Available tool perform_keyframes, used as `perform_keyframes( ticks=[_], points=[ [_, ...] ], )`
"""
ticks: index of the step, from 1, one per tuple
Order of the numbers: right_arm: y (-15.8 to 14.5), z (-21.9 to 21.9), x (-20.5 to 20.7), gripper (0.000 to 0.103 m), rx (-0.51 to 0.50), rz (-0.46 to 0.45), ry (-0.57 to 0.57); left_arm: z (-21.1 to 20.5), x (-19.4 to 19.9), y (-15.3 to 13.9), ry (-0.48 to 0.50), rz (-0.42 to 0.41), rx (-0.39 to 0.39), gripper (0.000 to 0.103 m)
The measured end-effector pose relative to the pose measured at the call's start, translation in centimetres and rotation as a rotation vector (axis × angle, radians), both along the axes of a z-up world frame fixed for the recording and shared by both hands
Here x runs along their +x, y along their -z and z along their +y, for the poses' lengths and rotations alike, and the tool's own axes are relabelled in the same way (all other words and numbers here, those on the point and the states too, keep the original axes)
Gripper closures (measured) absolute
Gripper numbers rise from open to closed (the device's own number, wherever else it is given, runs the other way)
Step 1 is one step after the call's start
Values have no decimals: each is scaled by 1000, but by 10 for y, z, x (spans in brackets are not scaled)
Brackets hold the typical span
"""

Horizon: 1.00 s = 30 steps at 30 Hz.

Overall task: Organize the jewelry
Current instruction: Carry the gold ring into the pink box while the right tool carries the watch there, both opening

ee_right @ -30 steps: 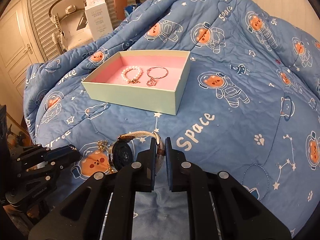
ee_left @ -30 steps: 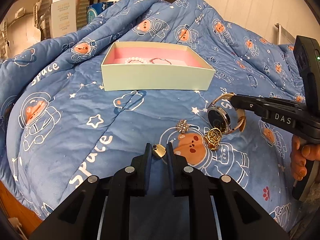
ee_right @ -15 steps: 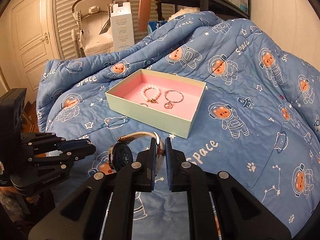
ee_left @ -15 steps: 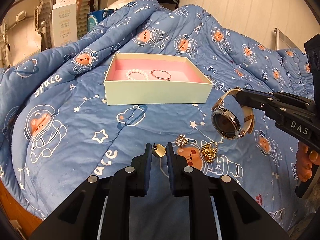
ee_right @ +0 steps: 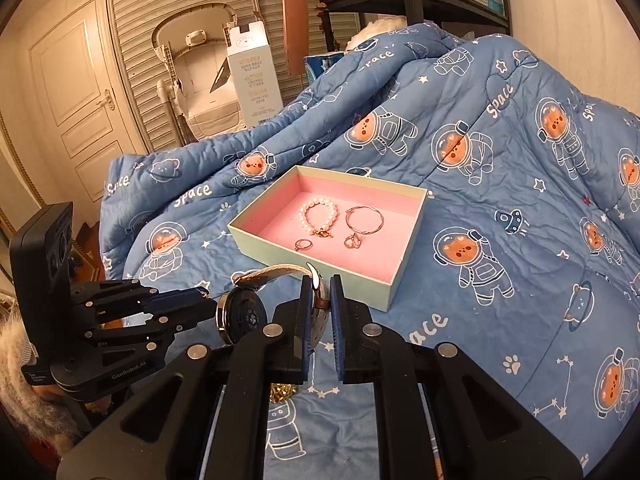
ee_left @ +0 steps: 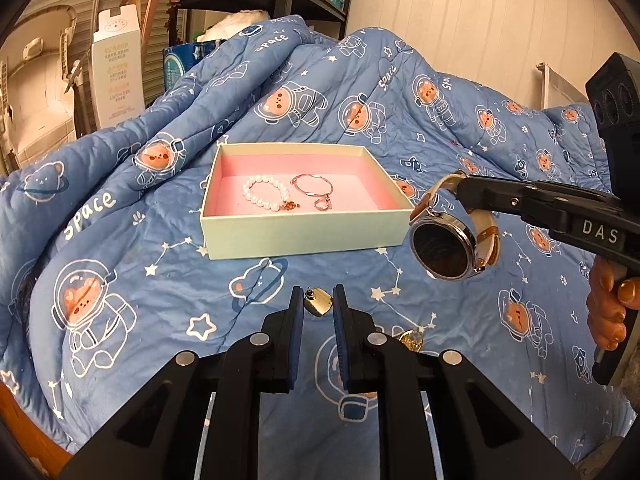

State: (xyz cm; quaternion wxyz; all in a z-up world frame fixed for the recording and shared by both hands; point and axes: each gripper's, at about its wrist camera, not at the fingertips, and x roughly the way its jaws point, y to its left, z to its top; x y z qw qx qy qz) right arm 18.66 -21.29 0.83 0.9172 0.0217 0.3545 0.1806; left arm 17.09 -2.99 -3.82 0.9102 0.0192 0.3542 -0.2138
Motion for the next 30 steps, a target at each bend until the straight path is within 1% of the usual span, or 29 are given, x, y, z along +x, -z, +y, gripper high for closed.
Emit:
perform_keyframes(
  ticks=[4,7,9,13,17,20,25,30],
  points=[
    [-7,0,15,94,6,-1,-12,0,14,-10,5,-13,-14,89],
    [-11,-2,30,94,25,9,-16,2,30,-17,-1,-6,-36,89],
    [-14,-3,41,94,39,17,-16,4,42,-20,-7,7,-55,89],
    [-18,-2,64,94,51,30,-20,10,70,-27,-29,34,-69,89],
    [-15,4,88,94,22,43,-27,13,99,-28,-51,79,-71,89],
    [-9,9,104,94,-7,61,-28,11,118,-24,-50,118,-55,89],
    [5,12,124,94,-45,96,-26,3,135,-14,-39,137,24,89],
    [21,19,137,94,-99,136,-54,-1,151,-2,-38,173,69,89]
  ],
)
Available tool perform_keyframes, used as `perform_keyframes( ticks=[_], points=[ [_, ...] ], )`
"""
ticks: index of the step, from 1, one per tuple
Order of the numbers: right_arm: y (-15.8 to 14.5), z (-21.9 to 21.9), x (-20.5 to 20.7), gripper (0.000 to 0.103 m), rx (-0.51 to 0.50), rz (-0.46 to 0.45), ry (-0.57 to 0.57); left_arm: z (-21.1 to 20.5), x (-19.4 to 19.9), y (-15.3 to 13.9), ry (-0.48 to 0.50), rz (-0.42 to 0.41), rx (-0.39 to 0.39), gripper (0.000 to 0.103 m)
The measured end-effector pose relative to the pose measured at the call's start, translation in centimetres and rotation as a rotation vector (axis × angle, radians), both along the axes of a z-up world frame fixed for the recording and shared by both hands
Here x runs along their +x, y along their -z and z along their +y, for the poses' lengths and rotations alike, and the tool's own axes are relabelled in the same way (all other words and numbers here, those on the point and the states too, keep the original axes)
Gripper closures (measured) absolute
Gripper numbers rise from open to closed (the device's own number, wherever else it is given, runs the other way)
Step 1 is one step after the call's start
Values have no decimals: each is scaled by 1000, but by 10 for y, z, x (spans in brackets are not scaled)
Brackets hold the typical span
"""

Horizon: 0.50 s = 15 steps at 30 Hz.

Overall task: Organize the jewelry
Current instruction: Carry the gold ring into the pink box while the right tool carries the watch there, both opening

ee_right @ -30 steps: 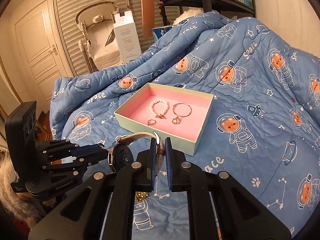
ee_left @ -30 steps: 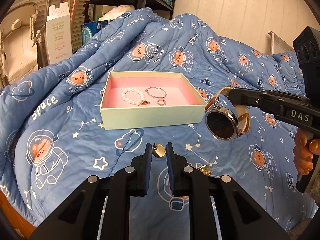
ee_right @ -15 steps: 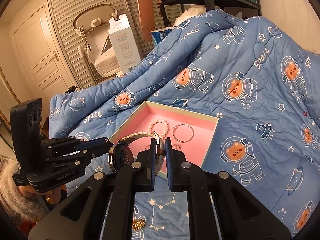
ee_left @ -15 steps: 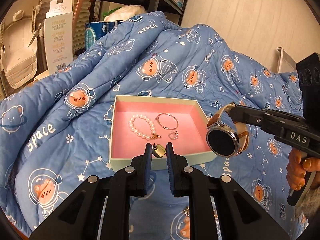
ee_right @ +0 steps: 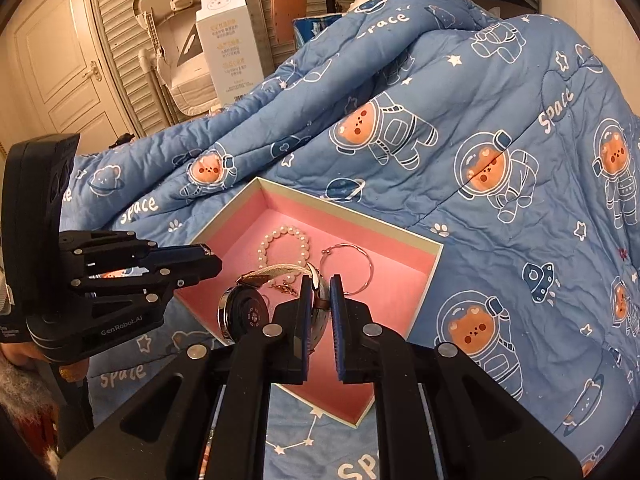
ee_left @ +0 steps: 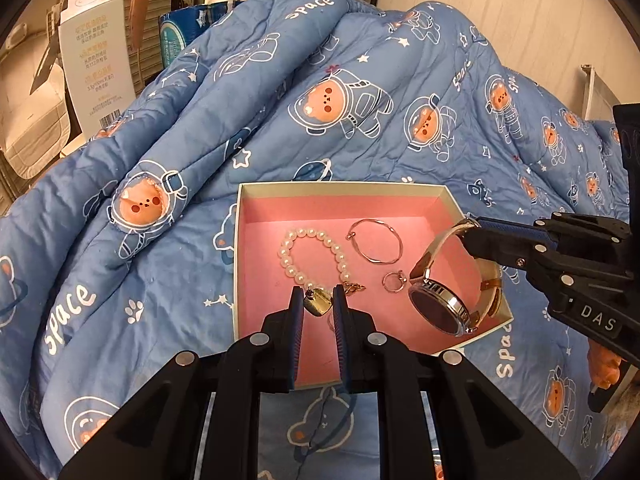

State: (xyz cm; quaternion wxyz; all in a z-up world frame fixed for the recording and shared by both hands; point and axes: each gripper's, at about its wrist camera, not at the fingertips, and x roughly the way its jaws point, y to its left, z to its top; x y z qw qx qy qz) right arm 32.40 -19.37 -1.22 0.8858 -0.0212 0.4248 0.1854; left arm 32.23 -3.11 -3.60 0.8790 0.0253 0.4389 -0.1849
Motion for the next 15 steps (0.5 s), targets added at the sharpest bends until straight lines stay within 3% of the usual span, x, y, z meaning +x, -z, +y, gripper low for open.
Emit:
perform_keyframes(
  ticks=[15],
  points=[
    [37,16,24,93,-121,113,-96,-31,26,27,89,75,156,89]
  ],
)
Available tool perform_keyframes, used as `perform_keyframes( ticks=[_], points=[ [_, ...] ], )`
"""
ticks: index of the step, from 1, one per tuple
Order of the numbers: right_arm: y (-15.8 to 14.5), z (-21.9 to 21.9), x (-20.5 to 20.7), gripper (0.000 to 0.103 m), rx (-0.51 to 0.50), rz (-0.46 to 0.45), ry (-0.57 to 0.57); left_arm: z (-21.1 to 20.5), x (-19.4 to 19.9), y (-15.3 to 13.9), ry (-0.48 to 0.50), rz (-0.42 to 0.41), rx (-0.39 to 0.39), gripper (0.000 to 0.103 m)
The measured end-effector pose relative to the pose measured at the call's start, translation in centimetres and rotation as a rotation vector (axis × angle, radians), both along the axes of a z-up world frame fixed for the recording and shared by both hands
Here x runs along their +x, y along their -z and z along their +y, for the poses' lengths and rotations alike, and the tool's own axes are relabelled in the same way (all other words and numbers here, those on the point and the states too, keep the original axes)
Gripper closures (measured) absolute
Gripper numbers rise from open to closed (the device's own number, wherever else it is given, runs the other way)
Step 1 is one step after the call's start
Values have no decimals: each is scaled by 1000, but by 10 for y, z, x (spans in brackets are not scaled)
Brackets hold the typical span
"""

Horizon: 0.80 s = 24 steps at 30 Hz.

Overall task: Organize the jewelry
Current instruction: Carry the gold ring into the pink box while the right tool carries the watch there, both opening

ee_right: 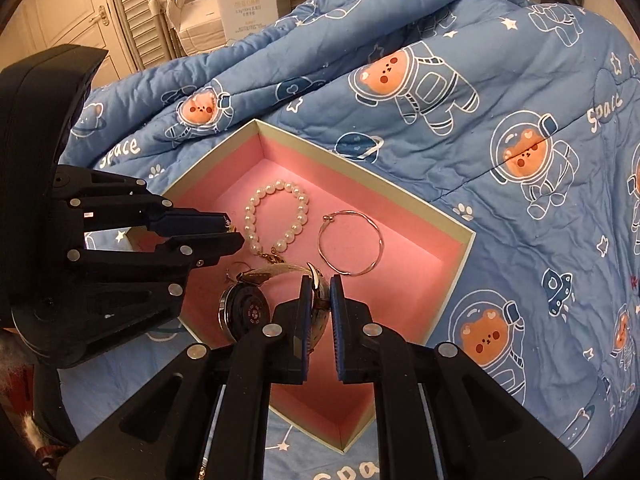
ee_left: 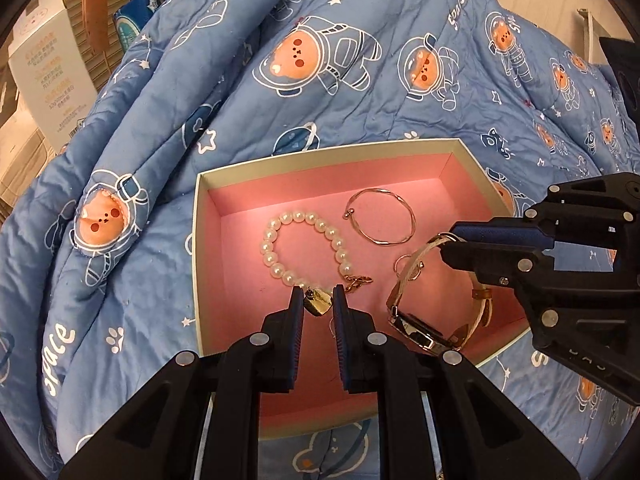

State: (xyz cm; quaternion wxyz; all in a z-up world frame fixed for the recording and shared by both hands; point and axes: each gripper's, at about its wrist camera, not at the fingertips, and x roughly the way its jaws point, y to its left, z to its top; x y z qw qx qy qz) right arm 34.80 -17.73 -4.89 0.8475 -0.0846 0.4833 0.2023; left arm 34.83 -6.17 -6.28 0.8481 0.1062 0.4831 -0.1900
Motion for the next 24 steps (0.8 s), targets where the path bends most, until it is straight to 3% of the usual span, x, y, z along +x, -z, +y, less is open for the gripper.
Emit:
perform_keyframes(
  ticks=[16,23,24],
  points=[
    [9,0,12,93,-38,2,-5,-5,5,10,1,16,22,88],
    [4,-3,11,91,-15,-32,3,5,-1,-5,-21,-21,-34,66],
    [2,-5,11,86,-2,-39,11,7,-3,-10,-26,-34,-47,64]
  ],
)
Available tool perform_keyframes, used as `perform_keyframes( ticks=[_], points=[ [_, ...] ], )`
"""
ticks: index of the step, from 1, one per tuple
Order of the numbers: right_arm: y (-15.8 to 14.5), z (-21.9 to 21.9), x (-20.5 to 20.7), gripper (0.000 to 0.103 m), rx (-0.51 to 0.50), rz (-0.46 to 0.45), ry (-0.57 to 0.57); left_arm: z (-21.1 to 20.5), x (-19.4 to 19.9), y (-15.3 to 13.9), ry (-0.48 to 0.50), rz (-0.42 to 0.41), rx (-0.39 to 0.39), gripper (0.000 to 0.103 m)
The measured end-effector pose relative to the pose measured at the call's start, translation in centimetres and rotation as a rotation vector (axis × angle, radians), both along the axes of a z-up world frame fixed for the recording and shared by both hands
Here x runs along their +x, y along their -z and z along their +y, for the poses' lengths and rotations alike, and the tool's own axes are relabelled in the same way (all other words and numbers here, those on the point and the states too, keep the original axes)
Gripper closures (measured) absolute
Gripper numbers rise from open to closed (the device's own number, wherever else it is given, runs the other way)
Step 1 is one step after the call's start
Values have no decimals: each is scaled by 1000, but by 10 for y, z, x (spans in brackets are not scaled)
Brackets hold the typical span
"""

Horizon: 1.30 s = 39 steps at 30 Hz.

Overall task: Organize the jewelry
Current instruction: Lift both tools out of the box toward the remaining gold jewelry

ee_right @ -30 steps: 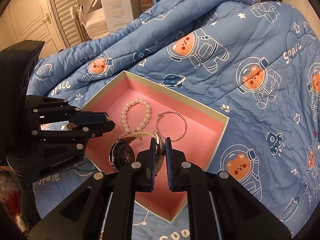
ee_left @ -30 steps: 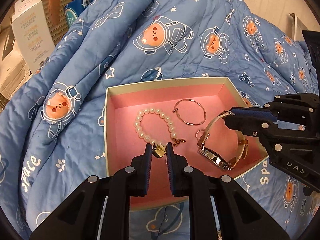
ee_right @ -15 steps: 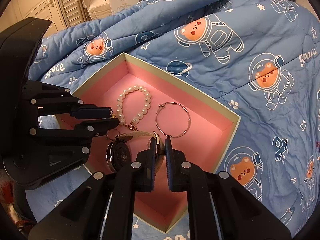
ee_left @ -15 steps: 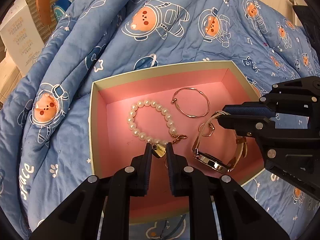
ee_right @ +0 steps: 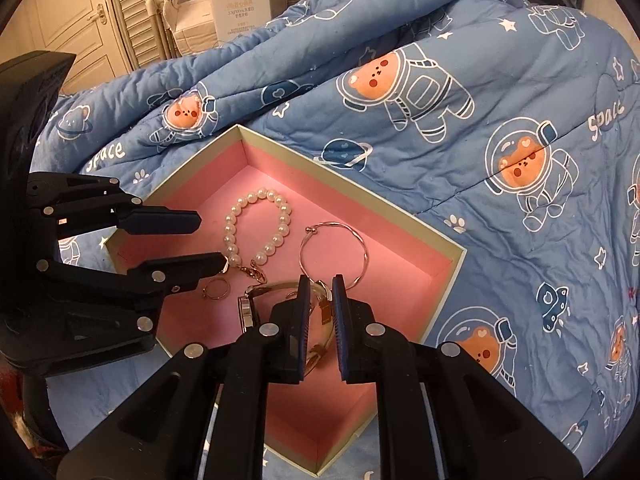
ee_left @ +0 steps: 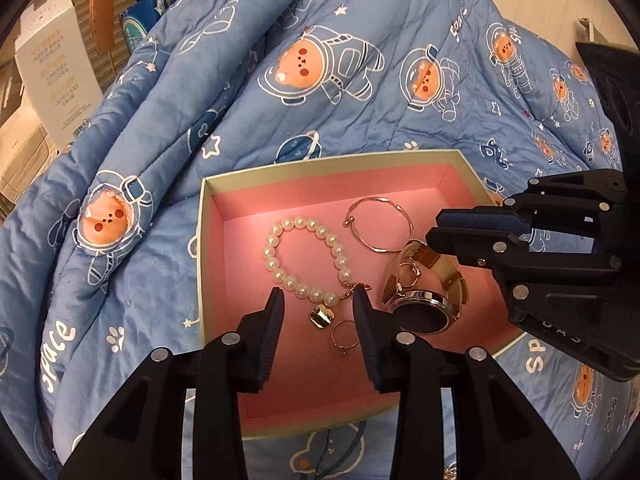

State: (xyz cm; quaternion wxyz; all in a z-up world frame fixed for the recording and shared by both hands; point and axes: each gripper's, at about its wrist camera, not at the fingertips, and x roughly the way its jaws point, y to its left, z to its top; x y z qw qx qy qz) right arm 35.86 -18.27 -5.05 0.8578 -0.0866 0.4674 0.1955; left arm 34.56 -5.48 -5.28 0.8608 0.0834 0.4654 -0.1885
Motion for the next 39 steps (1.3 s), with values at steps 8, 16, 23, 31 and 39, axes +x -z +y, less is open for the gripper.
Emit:
perform_keyframes(
  ticks=[8,16,23,31,39],
  points=[
    [-27,-16,-31,42,94,-101,74,35,-35,-28,-122,-105,-146,27],
    [-21,-15,-94,37,88,-114,50,48,-103,-10,-137,-143,-126,18],
    [-4,-12,-149,37,95,-104,32,54,-146,11,-160,-130,-112,18],
    [14,1,-198,37,63,-96,17,54,-176,22,-195,-115,-135,18],
    [29,0,-215,52,134,-3,78,51,-194,31,-206,-111,-146,18]
  ],
)
